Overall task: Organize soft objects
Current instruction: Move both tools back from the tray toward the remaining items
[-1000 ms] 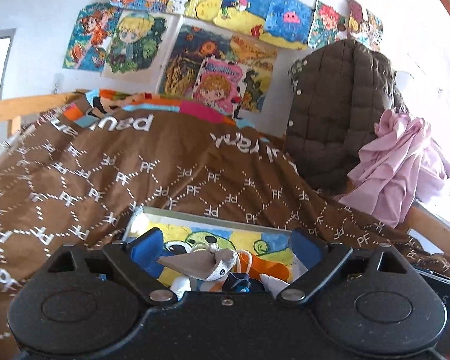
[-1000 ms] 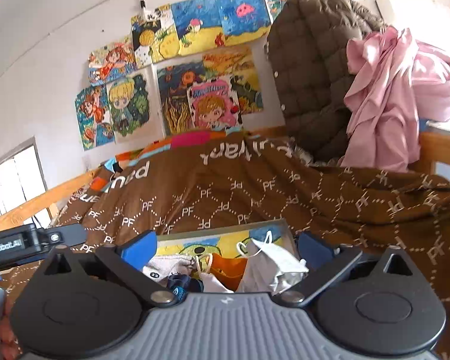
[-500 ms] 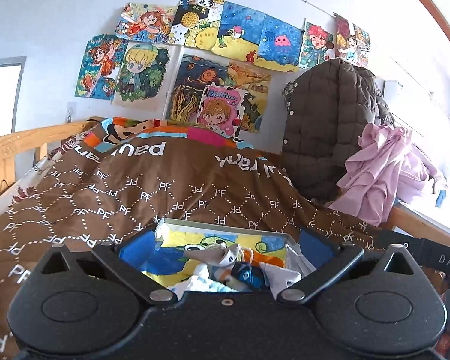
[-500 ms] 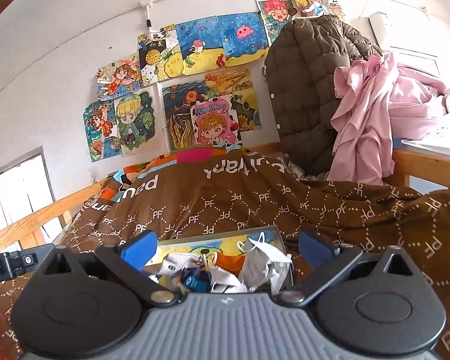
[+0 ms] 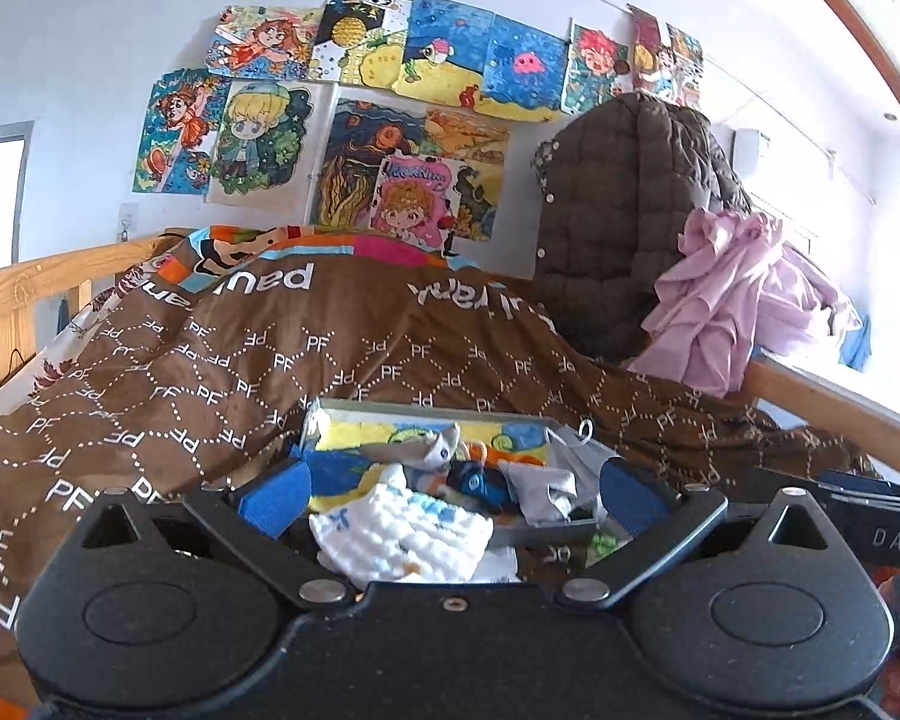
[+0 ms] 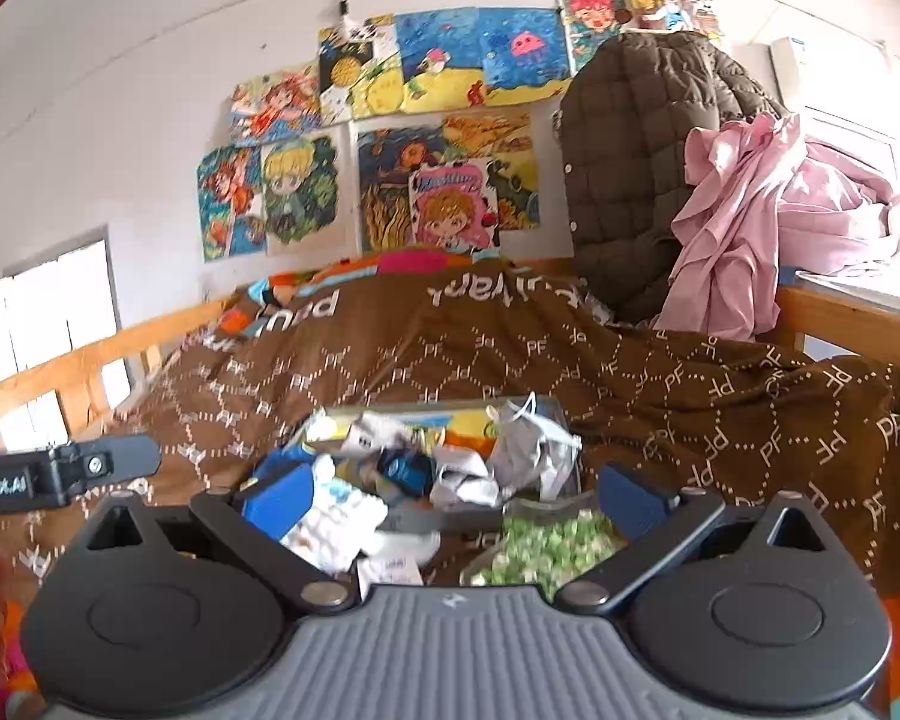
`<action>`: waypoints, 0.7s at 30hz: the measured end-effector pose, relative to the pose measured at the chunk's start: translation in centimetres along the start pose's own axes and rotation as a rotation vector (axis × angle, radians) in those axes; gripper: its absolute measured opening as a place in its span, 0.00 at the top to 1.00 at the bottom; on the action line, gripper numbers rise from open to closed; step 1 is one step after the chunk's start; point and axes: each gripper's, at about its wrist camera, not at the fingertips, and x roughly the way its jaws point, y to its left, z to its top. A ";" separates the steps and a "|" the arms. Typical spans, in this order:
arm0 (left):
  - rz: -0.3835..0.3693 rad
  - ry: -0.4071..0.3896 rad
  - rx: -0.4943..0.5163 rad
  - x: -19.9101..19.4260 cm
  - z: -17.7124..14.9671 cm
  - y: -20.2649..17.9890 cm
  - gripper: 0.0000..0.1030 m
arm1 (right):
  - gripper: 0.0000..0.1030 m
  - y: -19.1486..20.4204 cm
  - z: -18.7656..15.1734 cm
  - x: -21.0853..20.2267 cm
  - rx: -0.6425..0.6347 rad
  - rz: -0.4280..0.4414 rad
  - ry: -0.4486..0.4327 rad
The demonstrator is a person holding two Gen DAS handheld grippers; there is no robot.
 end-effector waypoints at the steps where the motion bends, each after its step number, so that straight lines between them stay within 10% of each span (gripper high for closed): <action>1: -0.001 0.007 0.003 -0.1 -0.3 0.1 0.01 | 0.00 0.3 -0.3 -0.1 -0.010 0.000 0.010; 21: 0.034 0.176 0.054 -0.4 -6.0 3.1 0.01 | 0.00 4.0 -4.2 1.5 -0.142 0.048 0.233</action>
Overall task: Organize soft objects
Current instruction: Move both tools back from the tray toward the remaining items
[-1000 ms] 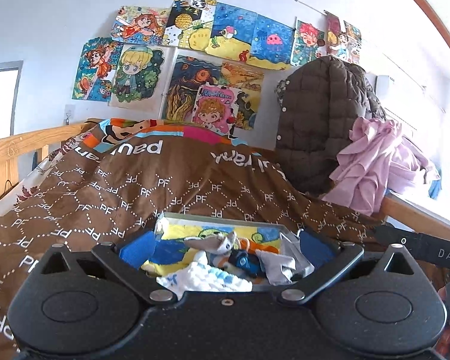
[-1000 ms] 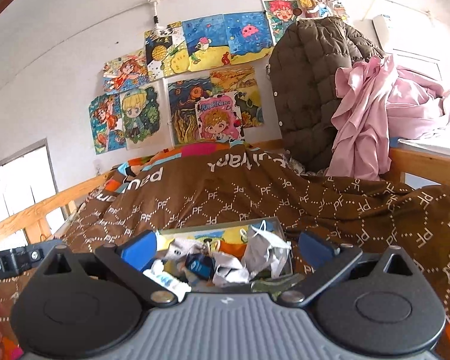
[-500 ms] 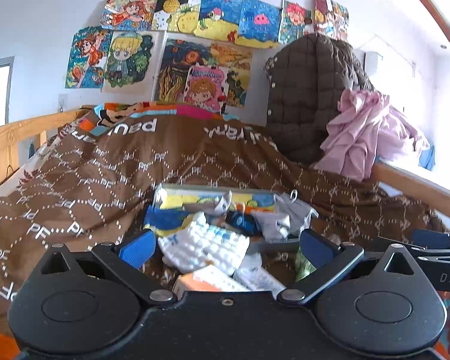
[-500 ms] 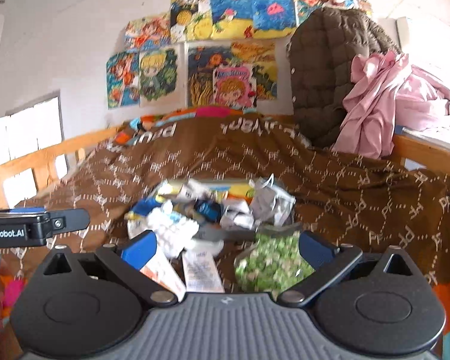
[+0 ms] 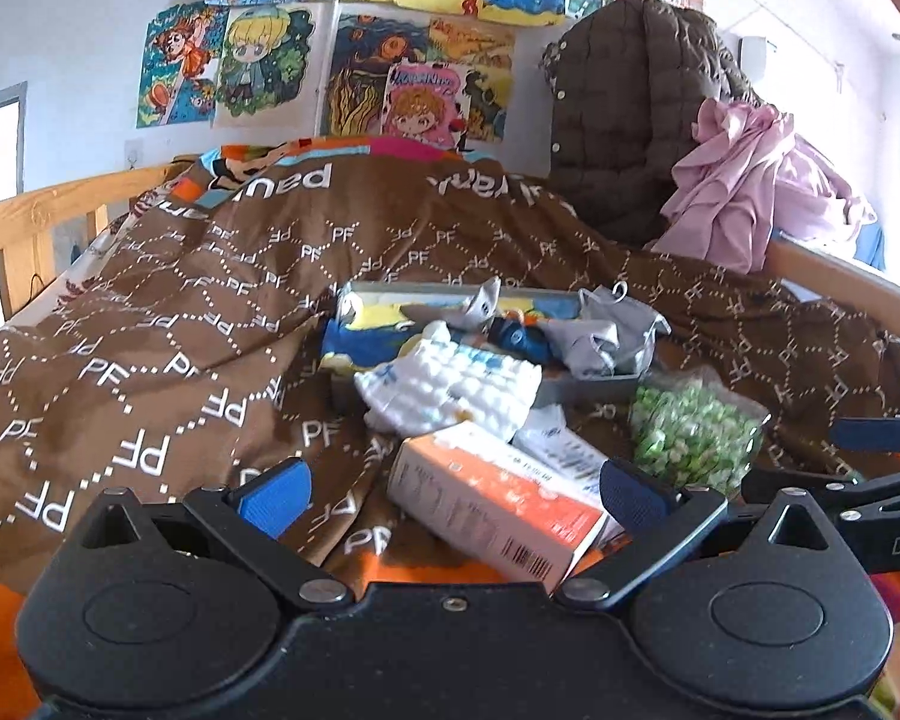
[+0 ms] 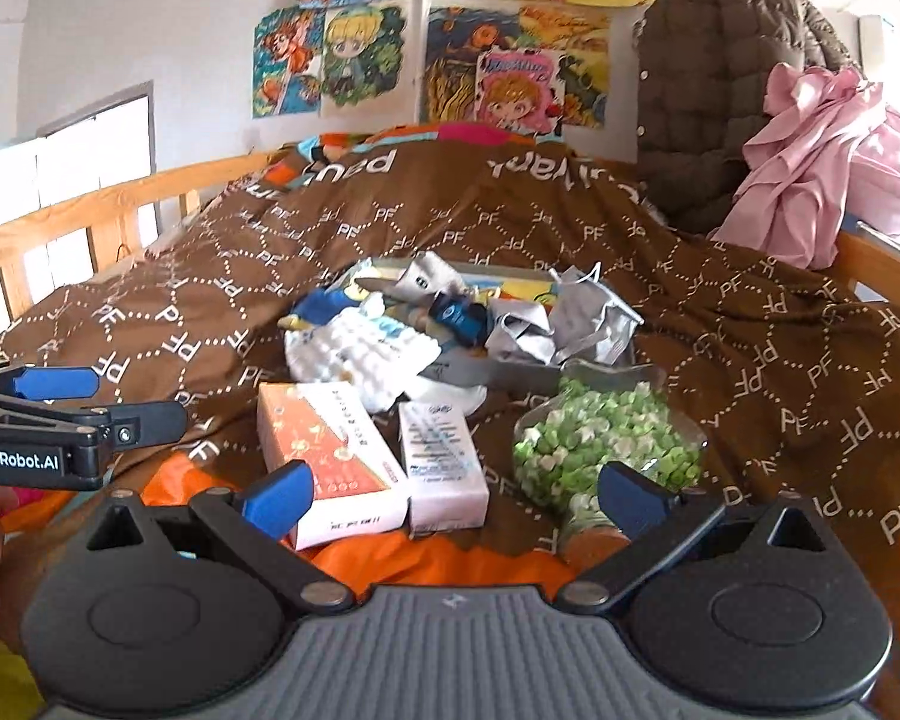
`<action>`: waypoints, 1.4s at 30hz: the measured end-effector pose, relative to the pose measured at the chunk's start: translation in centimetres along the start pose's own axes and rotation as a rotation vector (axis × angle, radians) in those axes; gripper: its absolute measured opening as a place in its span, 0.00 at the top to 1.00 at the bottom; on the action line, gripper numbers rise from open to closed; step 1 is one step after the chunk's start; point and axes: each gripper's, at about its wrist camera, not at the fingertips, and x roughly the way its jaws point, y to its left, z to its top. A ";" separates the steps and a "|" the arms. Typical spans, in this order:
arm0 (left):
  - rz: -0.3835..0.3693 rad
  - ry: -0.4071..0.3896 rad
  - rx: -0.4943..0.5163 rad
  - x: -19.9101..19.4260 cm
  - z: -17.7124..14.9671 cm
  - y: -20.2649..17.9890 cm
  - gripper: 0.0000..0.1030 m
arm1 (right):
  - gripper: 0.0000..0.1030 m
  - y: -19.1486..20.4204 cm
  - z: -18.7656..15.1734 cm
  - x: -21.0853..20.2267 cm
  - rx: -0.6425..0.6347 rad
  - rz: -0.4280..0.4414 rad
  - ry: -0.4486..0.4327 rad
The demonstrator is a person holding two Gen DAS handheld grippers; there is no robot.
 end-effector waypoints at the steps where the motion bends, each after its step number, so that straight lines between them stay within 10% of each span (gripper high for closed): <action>1: 0.003 0.006 0.002 0.1 -0.2 0.2 0.01 | 0.00 0.1 0.0 0.1 -0.005 0.003 0.006; 42: 0.076 0.062 0.083 2.7 1.3 2.5 0.01 | 0.00 0.4 -0.1 1.3 0.028 0.034 -0.063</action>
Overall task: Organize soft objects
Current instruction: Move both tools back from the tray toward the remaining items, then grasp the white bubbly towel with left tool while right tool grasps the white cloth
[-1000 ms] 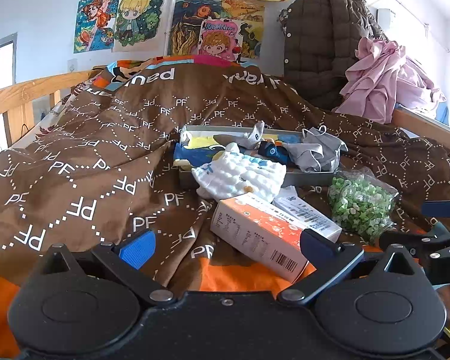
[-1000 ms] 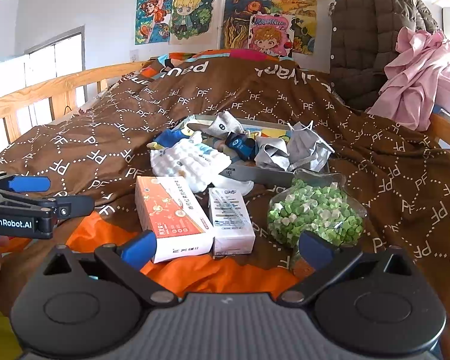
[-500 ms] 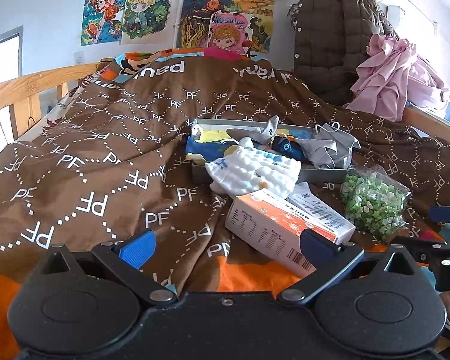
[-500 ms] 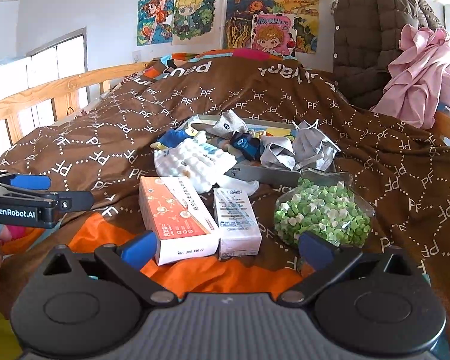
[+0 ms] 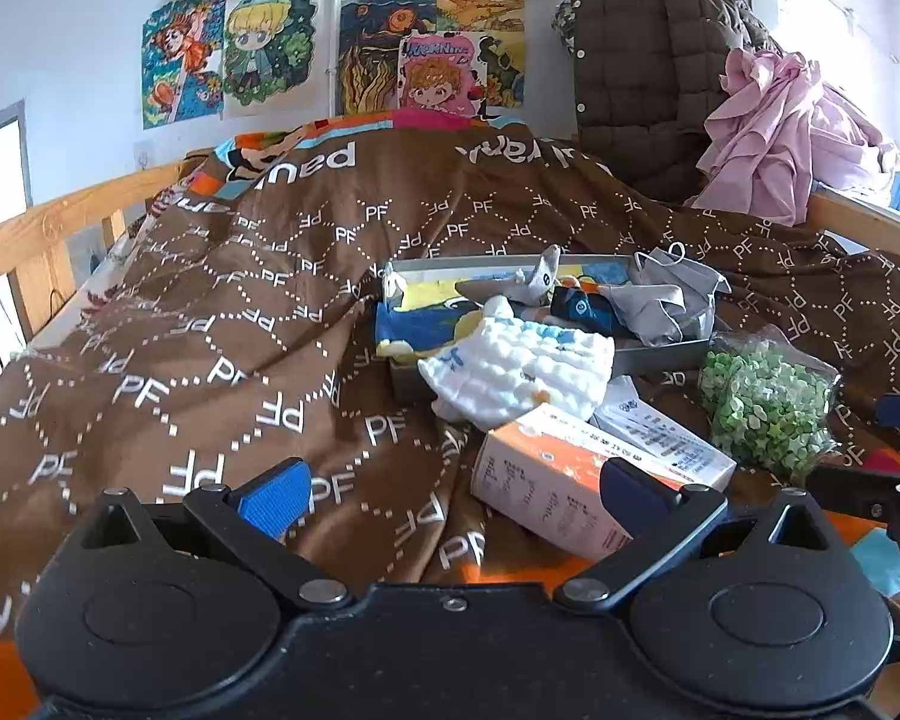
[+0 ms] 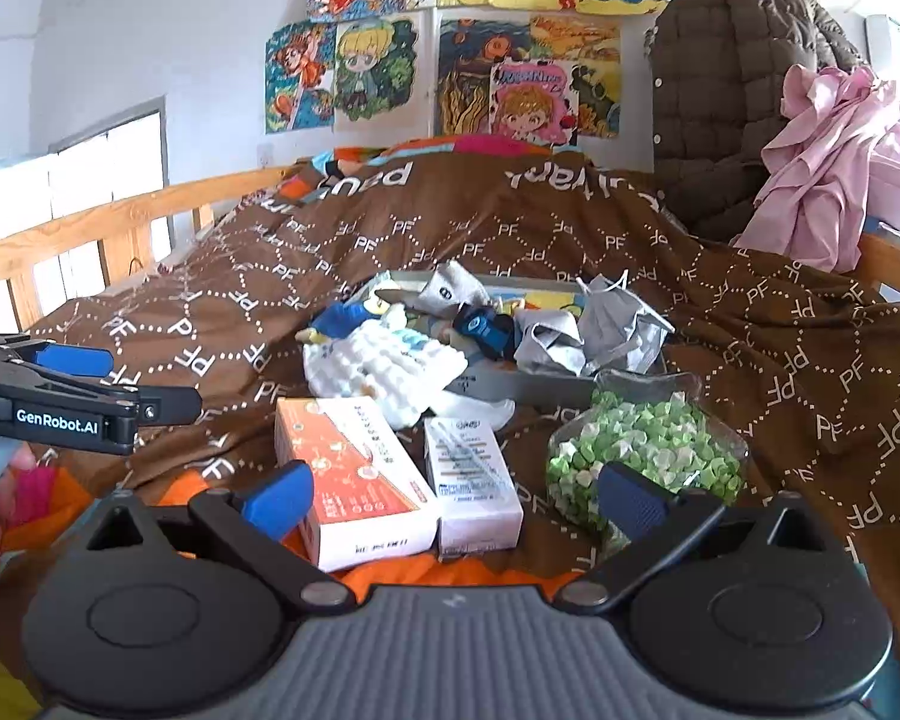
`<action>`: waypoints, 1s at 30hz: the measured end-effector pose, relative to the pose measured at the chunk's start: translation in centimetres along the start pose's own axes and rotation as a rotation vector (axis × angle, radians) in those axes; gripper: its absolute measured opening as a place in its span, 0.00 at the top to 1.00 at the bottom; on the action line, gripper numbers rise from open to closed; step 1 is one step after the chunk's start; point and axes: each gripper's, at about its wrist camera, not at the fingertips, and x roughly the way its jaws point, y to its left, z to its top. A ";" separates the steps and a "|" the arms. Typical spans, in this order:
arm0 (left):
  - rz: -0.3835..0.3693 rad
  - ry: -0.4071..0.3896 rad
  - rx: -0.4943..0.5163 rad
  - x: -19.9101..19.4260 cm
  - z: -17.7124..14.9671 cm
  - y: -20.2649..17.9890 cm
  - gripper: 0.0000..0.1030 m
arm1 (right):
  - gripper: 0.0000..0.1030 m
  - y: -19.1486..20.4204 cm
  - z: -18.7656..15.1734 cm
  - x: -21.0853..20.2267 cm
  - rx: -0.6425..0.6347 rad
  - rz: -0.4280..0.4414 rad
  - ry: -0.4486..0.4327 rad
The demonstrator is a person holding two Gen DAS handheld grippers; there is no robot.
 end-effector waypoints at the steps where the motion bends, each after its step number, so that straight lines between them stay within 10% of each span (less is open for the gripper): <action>1: 0.002 -0.001 0.005 0.1 0.1 0.0 0.01 | 0.00 -0.1 0.0 0.0 0.003 0.001 -0.005; 30: -0.094 -0.010 0.059 8.8 4.5 -0.9 0.01 | 0.00 -2.1 1.5 10.9 -0.105 -0.073 0.003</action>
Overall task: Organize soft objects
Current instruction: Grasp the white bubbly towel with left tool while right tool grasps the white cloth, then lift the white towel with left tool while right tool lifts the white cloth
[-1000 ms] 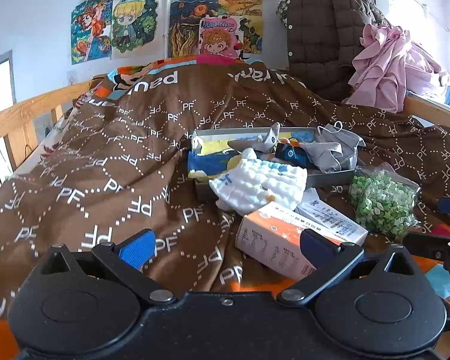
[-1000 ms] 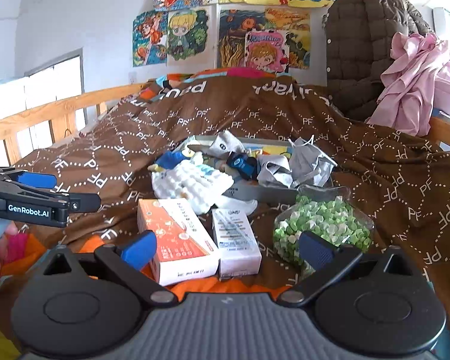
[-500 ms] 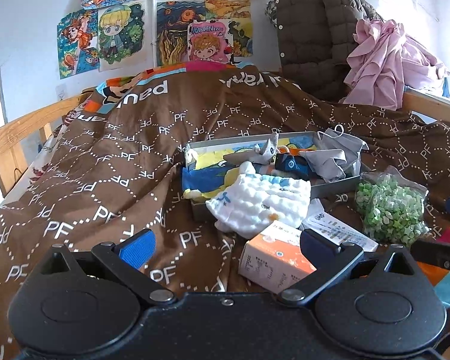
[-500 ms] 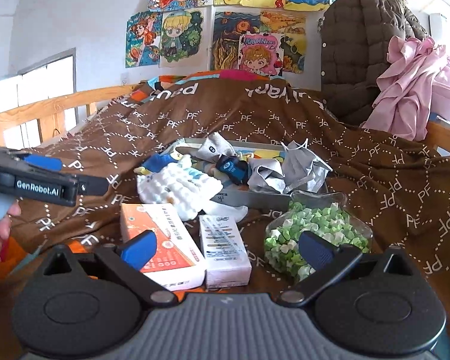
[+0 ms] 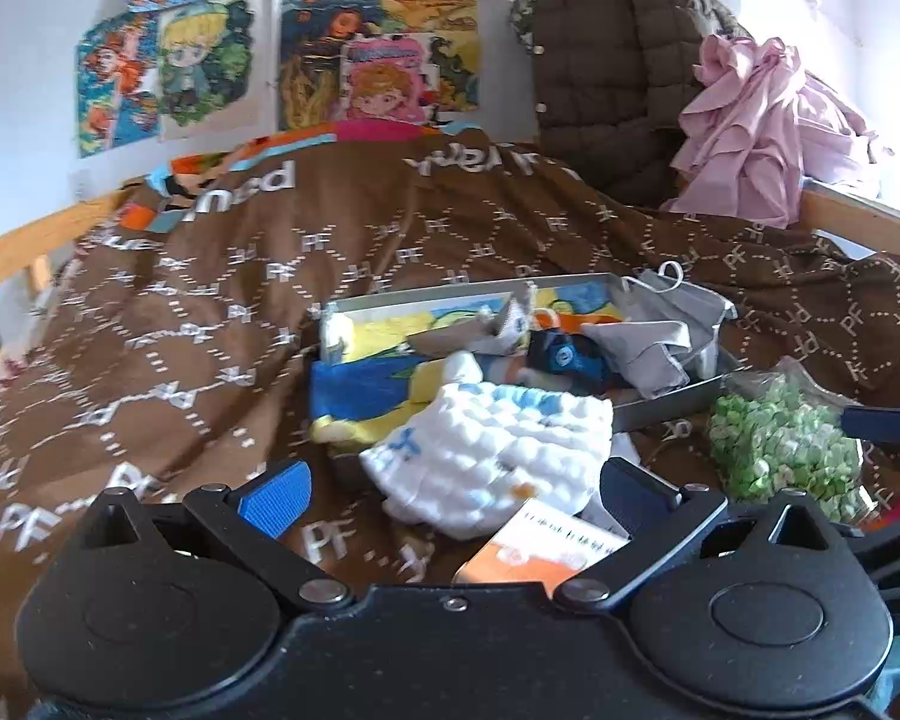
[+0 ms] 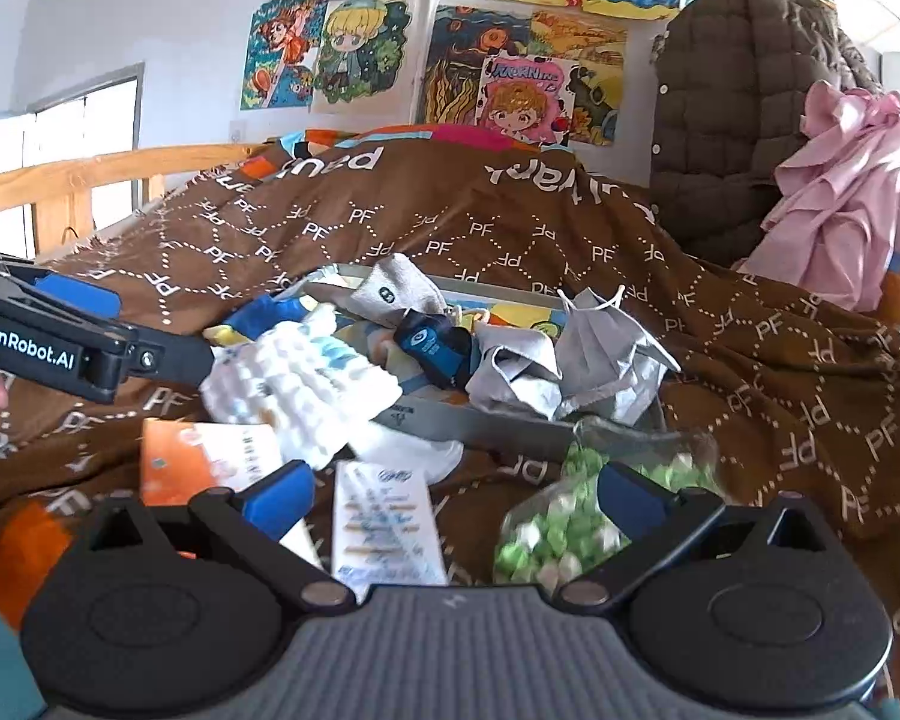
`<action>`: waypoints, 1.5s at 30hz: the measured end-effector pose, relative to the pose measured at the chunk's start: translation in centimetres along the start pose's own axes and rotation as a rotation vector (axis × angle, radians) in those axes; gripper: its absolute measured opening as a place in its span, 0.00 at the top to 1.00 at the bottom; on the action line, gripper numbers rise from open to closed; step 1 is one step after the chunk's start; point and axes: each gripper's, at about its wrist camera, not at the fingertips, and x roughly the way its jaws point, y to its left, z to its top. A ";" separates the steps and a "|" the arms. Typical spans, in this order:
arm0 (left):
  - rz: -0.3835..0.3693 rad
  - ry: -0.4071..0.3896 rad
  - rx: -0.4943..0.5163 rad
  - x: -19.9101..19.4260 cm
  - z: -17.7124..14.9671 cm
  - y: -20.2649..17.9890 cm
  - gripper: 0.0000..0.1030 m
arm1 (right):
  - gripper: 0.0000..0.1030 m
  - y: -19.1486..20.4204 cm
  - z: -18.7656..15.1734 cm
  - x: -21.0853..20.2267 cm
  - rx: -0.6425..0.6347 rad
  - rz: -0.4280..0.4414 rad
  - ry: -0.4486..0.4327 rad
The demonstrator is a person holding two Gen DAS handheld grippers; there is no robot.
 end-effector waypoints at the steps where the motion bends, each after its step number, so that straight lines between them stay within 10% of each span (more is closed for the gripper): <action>1: -0.013 0.011 -0.001 0.6 0.2 0.0 0.01 | 0.00 -0.1 0.1 0.7 -0.005 0.005 0.006; 28: -0.148 0.315 -0.282 12.7 0.9 2.2 0.01 | 0.07 -0.4 1.1 9.1 -0.036 0.100 0.114; 37: -0.195 0.314 -0.463 13.6 -0.5 4.8 0.23 | 0.14 0.9 1.5 10.4 -0.103 0.085 0.126; 45: -0.222 0.273 -0.517 13.0 -1.4 6.3 0.62 | 0.26 2.2 2.1 12.1 -0.097 0.122 0.175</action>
